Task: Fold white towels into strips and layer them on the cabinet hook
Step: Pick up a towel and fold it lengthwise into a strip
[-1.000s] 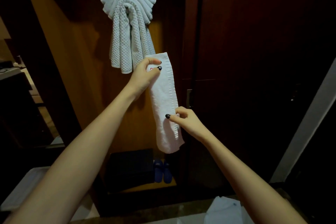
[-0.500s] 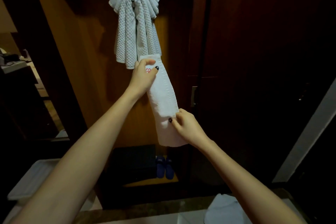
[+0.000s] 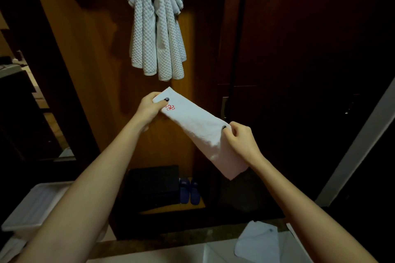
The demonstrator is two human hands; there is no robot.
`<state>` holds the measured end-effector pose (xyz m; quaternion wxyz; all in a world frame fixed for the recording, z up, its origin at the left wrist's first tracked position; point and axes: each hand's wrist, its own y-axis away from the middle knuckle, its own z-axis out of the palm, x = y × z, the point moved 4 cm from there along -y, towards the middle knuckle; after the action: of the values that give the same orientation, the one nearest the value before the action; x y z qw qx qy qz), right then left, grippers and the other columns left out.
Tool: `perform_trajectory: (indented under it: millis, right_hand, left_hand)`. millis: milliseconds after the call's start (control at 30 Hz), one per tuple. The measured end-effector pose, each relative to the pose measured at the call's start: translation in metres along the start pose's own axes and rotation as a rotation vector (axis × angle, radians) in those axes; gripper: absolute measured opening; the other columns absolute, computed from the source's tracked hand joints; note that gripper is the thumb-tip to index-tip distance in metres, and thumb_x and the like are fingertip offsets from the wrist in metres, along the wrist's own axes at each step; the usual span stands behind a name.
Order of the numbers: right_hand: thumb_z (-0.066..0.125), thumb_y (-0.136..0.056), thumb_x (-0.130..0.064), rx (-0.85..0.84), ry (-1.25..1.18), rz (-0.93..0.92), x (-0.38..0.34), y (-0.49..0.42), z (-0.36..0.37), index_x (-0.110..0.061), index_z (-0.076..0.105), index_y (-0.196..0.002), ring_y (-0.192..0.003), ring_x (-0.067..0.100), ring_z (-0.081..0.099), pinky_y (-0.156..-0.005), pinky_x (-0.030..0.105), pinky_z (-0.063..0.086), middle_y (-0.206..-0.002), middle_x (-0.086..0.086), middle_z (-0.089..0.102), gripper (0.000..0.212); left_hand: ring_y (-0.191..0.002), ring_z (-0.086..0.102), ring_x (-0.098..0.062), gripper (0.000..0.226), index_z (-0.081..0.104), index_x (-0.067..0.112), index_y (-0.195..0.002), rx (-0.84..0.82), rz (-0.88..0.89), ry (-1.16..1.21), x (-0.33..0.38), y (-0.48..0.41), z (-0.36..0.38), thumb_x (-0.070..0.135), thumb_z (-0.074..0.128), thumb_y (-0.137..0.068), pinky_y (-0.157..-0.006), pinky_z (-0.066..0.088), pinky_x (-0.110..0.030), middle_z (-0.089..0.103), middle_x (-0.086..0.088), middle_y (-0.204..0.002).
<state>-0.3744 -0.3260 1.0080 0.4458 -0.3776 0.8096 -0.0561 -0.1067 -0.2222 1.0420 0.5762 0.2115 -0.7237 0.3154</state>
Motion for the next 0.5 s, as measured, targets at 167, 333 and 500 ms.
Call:
perform_trajectory:
  millis: [167,333,500]
  right_hand:
    - [0.051,-0.096,-0.019,0.016,-0.015,-0.017,0.003,0.003,-0.004,-0.018,0.030,-0.058,-0.044,0.006,0.031,-0.045,0.021,0.024,-0.053,-0.005,0.031,0.044]
    - [0.051,-0.099,-0.022,0.017,-0.021,-0.053,0.005,0.004,-0.008,-0.020,0.030,-0.055,-0.042,0.006,0.035,-0.043,0.020,0.025,-0.050,-0.006,0.030,0.048]
    - [0.052,-0.099,-0.017,0.089,-0.078,-0.079,0.005,0.007,-0.012,-0.021,0.028,-0.054,-0.042,0.007,0.030,-0.044,0.021,0.022,-0.049,-0.006,0.027,0.051]
  left_hand:
    - [-0.089,0.067,-0.010,0.026,0.061,0.019,-0.117,-0.055,0.029,-0.033,0.001,0.001,0.001,0.010,0.060,-0.093,-0.058,0.053,-0.019,0.068,0.002,-0.101]
    - [-0.075,0.069,-0.005,0.010,0.066,0.025,-0.090,-0.052,0.061,-0.042,0.007,0.005,0.001,0.017,0.061,-0.094,-0.056,0.053,-0.018,0.069,0.003,-0.087]
    - [-0.070,0.067,-0.009,0.013,0.062,0.019,-0.085,-0.023,0.059,-0.011,0.009,0.009,0.004,0.023,0.059,-0.096,-0.060,0.056,-0.029,0.068,-0.001,-0.082]
